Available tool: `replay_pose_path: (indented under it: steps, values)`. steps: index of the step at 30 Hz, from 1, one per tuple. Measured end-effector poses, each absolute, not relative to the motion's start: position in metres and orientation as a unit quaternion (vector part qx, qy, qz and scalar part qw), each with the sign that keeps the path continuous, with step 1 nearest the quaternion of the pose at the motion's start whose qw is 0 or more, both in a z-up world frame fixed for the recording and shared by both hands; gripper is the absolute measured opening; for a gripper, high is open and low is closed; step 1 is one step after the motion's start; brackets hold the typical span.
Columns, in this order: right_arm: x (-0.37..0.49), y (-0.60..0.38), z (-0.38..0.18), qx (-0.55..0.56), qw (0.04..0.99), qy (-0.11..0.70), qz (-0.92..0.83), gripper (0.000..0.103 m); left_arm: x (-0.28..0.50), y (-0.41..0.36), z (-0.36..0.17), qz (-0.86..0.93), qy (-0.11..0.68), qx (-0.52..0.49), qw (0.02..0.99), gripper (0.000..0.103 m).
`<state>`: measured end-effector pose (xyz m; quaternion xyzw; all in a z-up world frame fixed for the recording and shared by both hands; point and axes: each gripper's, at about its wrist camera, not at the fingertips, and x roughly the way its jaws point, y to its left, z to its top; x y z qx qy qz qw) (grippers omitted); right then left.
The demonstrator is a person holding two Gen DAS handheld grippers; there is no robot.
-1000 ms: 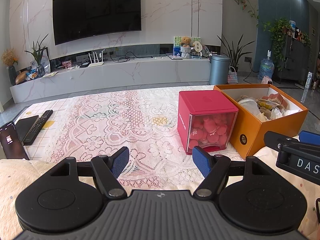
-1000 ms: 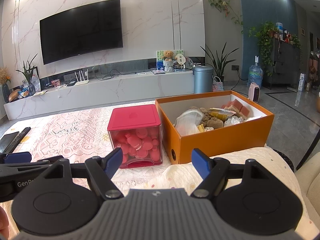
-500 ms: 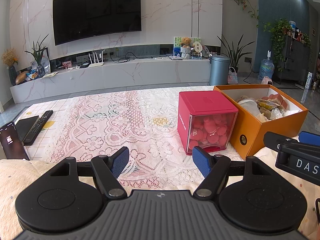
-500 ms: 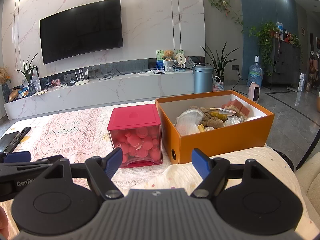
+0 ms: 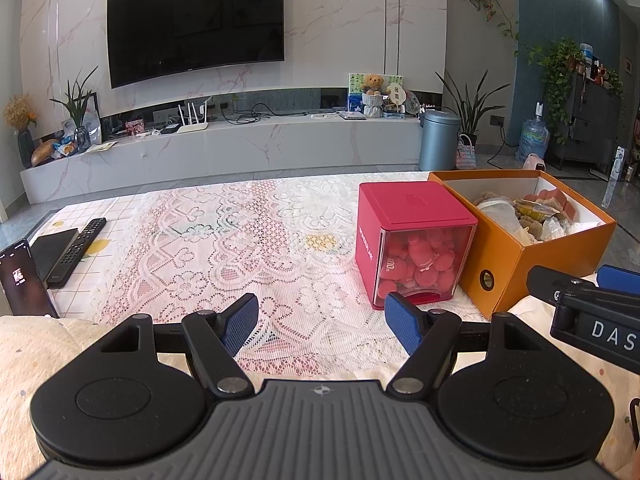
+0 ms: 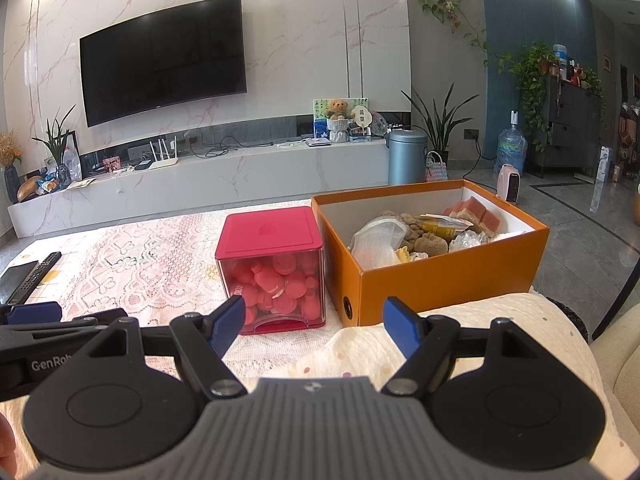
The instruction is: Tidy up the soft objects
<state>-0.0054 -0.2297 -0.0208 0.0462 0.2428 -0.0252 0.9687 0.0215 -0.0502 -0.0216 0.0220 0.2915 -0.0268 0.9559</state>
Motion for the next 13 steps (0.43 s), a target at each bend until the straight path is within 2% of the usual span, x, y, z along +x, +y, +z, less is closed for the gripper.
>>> replay_pose_path:
  steps: [13]
  values:
    - [-0.0055, -0.2295, -0.0205, 0.046, 0.969, 0.243, -0.025, 0.075, 0.0205, -0.0519, -0.0204, -0.029, 0.29, 0.02, 0.956, 0.085]
